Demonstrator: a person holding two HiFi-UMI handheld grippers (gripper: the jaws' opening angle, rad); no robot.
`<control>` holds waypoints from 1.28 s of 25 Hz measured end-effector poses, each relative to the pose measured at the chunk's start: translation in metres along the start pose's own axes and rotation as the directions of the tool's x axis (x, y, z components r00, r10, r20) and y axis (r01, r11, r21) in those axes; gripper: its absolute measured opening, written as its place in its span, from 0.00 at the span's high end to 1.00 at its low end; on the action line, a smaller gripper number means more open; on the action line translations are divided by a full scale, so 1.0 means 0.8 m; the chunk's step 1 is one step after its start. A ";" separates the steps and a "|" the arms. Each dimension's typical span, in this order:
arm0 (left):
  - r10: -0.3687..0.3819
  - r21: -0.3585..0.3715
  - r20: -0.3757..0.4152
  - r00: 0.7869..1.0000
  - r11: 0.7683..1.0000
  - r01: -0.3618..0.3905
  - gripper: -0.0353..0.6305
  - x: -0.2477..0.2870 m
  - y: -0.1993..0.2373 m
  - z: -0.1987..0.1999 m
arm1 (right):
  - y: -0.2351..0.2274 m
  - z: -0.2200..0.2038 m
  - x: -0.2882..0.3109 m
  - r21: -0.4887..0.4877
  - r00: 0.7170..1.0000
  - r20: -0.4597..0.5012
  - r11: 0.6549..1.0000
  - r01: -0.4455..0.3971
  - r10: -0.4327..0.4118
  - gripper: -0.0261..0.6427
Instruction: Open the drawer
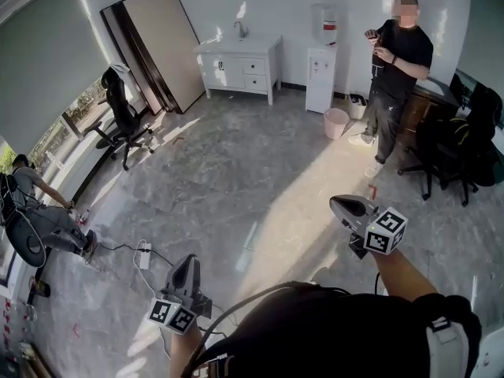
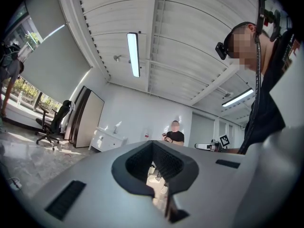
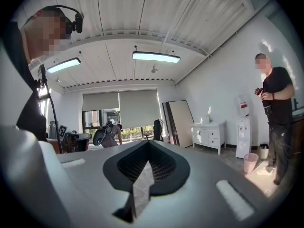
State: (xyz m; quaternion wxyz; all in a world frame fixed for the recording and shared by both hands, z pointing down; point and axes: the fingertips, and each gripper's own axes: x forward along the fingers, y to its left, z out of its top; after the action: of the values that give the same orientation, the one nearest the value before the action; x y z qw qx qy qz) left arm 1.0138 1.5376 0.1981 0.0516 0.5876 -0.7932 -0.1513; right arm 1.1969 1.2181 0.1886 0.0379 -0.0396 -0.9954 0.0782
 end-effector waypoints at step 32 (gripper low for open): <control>-0.040 0.000 0.027 0.999 0.999 0.040 0.96 0.362 0.006 -0.010 | -0.328 0.037 0.125 -0.041 0.998 -0.009 0.998 -0.057 0.056 0.97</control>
State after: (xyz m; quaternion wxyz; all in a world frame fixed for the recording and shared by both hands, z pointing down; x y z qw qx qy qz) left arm 0.9234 1.2633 0.1795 0.0382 0.6014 -0.7817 -0.1606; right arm 1.0763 0.9639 0.2081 0.0386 -0.0687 -0.9952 0.0584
